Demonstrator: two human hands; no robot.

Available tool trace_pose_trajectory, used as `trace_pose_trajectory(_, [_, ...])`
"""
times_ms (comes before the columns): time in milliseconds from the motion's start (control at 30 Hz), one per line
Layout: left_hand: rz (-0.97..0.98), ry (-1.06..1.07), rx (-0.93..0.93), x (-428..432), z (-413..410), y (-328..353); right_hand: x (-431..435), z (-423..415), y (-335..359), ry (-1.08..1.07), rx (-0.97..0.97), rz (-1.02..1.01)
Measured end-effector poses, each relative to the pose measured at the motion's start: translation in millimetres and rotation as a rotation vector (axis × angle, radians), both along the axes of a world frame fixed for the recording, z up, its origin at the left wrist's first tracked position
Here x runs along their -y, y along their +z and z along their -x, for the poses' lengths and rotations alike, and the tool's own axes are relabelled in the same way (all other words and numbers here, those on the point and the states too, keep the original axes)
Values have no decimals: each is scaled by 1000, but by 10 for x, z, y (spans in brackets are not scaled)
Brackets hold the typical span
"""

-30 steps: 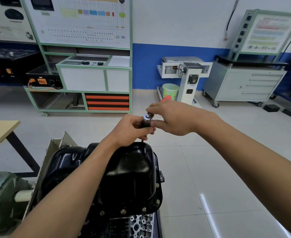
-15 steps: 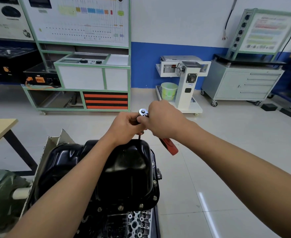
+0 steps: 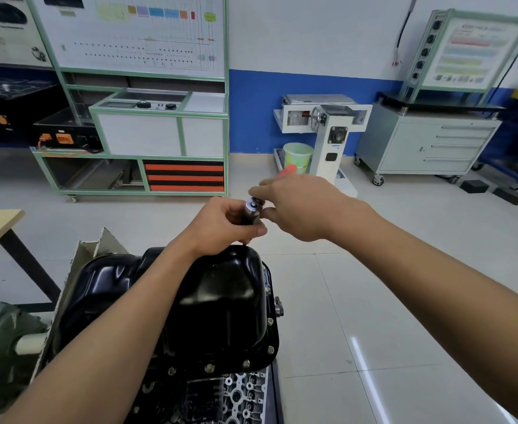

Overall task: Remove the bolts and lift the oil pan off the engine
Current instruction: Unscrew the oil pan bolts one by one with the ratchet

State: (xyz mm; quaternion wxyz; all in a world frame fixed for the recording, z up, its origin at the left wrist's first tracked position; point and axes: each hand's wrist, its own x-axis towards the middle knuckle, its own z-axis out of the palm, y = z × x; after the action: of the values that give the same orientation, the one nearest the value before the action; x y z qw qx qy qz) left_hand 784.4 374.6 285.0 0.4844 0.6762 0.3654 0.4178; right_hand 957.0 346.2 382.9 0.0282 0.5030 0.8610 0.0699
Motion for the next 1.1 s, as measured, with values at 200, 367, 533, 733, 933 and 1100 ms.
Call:
trace_pose_trajectory(200, [42, -8, -2, 24, 2, 45, -195, -38, 50, 180, -183, 208])
trace_pose_trajectory(367, [68, -35, -21, 21, 25, 74, -251, -91, 29, 217, -219, 294])
trace_pose_trajectory(533, [35, 36, -30, 1, 11, 43, -219, -127, 56, 129, -171, 264])
trace_pose_trajectory(733, [-22, 97, -44, 2, 17, 39, -92, 16, 1, -41, -188, -43])
trace_pose_trajectory(933, [-37, 121, -55, 6, 19, 32, -27, 138, -101, -169, -462, 132])
trace_pose_trajectory(1100, [-41, 131, -49, -3, 34, 26, 0, 210, -116, -206, -477, 139])
